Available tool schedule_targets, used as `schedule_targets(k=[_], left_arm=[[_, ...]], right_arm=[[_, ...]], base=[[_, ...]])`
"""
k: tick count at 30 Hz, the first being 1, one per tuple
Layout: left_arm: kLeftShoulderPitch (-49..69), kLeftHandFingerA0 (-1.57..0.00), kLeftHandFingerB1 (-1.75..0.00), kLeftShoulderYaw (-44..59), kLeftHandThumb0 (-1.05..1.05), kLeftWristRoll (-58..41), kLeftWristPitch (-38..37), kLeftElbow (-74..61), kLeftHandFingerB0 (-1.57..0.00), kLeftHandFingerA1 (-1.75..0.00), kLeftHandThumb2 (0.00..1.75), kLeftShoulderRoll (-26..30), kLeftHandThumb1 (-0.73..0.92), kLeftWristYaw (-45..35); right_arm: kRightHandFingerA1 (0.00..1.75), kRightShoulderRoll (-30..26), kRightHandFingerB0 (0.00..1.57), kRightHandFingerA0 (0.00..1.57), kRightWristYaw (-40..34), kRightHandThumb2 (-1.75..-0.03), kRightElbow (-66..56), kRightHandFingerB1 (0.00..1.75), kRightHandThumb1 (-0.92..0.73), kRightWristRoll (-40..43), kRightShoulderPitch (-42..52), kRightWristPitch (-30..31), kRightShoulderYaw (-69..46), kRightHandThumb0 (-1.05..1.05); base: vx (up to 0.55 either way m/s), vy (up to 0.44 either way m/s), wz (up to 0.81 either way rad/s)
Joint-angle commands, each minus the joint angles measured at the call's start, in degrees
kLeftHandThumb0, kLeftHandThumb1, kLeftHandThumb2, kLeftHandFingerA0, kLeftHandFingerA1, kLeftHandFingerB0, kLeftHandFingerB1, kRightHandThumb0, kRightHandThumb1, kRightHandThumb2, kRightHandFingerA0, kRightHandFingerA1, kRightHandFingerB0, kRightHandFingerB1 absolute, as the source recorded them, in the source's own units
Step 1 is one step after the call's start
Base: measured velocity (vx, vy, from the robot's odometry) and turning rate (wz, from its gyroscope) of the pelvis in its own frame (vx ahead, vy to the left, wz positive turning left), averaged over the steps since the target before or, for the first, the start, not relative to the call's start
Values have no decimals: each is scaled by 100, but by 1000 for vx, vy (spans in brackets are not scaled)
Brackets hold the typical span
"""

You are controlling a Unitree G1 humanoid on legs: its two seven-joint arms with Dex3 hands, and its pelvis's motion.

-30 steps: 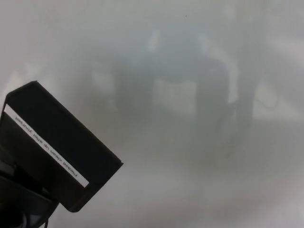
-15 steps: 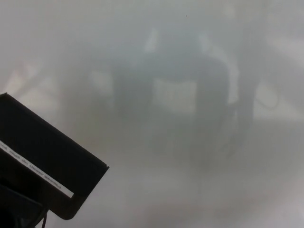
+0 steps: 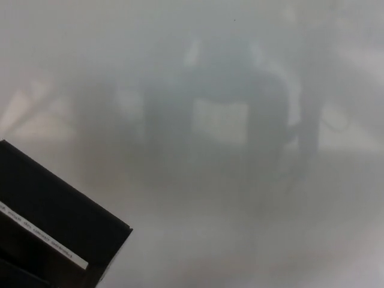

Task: A magnetic marker holder is on the left hand side of the white board, the robot put the index and middle finger into the opening of the container and pull off the magnetic holder and hand it to a human on the left hand side.

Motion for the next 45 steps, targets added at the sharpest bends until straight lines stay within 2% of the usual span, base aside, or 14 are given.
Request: schedule_targets(k=[1, 2, 3, 4, 6, 11, 20, 21, 23, 27, 28, 35, 44, 45], left_arm=[[66, -49, -40, -46, -87, -58, -213, -57, -38, -36, 55, 77, 46, -262], [71, -43, -45, -43, -86, -82, -201, -50, -35, -41, 78, 78, 37, -232], [77, -43, -45, -40, -86, -111, -187, -42, -35, -41, 78, 80, 37, -196], [33, -48, -39, -35, -84, -143, -140, 12, -35, -36, 55, 128, 44, -201], [4, -47, -45, -24, -83, -165, -115, 52, -35, -41, 74, 154, 35, -168], [-77, -50, -43, -11, -83, -162, -108, 175, -31, -43, 76, 230, 37, -125], [-272, -39, -44, -88, -75, -58, -83, 558, -31, -40, 72, 411, 34, -332], [-274, -43, -38, -103, -76, -53, -70, 604, -33, -34, 54, 436, 39, -357], [-292, -37, -45, -113, -78, -4, -111, 654, -31, -39, 73, 472, 34, -404], [-318, -38, -45, -117, -77, 51, -159, 702, -31, -38, 72, 527, 34, -413], [-423, -39, -40, -134, -78, 60, -115, 800, -35, -33, 54, 584, 39, -391], [-816, -31, -39, -243, -80, 474, -414, 1267, -22, -32, 56, 694, 45, -352], [-810, -26, -37, -324, -71, 1533, -1107, 1841, -29, -32, 56, 865, 50, 933], [-832, -27, -33, -409, -54, 1892, -1285, 1943, -28, -32, 55, 965, 47, 1263]], right_arm=[[56, -49, 15, 47, 8, -92, 10, 42, -63, 44, 77, -72, -9, -64], [43, -47, 18, 57, -14, -64, 9, 28, -76, 35, 81, -71, -2, -60], [43, -44, 18, 57, -43, -64, 6, 28, -76, 23, 86, -70, 6, -60], [44, -38, 19, 55, 14, -64, 2, 28, -75, 60, 66, -64, -18, -60], [43, -37, 19, 56, 55, -63, -1, 28, -75, 86, 51, -58, -35, -62], [43, -44, 21, 58, -28, -63, -11, 29, -77, 35, 5, -53, -3, -64], [43, -66, 21, 59, -114, -63, -21, 29, -77, -18, -17, -34, 64, -63], [43, -64, 21, 58, -109, -63, -20, 29, -77, -9, -18, -28, 60, -63], [44, -67, 20, 57, -109, -64, -15, 29, -74, -11, -19, -24, 63, -64], [43, -75, 21, 58, -119, -63, -5, 29, -77, -23, -24, -22, 76, -64], [43, -70, 21, 58, -143, -63, -14, 29, -77, -17, -75, 5, 74, -64], [43, -82, 20, 57, -164, -63, -15, 29, -78, -39, -156, 7, 113, -65], [43, -57, 22, 57, -49, -63, -19, 29, -76, 35, 48, -62, 96, -64], [44, -55, 21, 58, -16, -63, -12, 29, -76, 50, 68, -68, 84, -63]], base=[[0, 0, 0], [0, 0, 0], [0, 0, 0], [0, 0, 0], [0, 0, 0], [0, 0, 0], [0, 0, 0], [0, 0, 0], [0, 0, 0], [0, 0, 0], [0, 0, 0], [0, 0, 0], [0, 0, 0], [0, 0, 0]])
